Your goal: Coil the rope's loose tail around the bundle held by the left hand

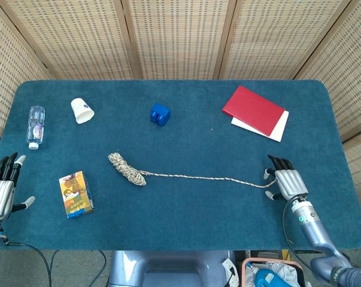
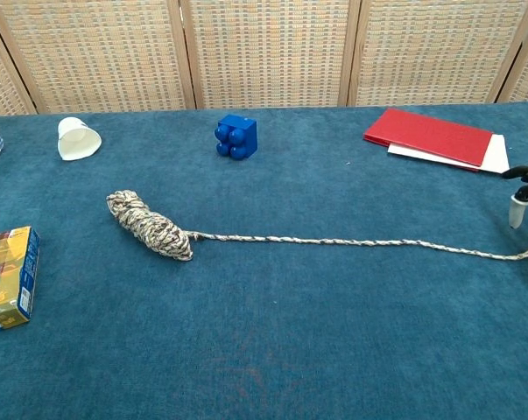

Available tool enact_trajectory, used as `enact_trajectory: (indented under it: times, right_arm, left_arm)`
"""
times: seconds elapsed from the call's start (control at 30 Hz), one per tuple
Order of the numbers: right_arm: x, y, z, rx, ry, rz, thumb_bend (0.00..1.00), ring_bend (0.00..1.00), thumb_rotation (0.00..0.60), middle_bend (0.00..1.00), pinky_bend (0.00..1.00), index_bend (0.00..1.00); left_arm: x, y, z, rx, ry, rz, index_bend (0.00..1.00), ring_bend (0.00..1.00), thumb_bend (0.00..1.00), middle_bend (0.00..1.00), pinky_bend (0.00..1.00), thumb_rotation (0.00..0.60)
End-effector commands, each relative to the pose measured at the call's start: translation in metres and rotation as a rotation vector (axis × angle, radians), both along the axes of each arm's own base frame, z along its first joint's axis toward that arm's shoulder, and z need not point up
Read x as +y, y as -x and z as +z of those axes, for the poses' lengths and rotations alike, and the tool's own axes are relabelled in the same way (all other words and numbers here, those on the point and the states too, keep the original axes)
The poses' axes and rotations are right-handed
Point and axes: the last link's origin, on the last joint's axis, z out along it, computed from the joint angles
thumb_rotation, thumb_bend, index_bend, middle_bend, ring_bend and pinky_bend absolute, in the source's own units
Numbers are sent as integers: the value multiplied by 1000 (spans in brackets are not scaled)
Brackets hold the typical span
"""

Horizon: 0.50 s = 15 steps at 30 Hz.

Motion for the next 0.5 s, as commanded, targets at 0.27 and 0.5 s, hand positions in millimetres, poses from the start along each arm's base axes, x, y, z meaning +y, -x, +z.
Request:
enact_trajectory:
  times: [0.27,0.5]
  right_arm:
    - [-8,-6,-18,28,-23,18,301,0,600,0,0,439]
    - [-10,-6,-27,41,-39,20,302,0,600,0,0,461]
  left_arm:
    - [1,0,0,1,-3,4,0,0,0,0,0,600]
    - [1,1,0,1,-5,5,0,0,0,0,0,600]
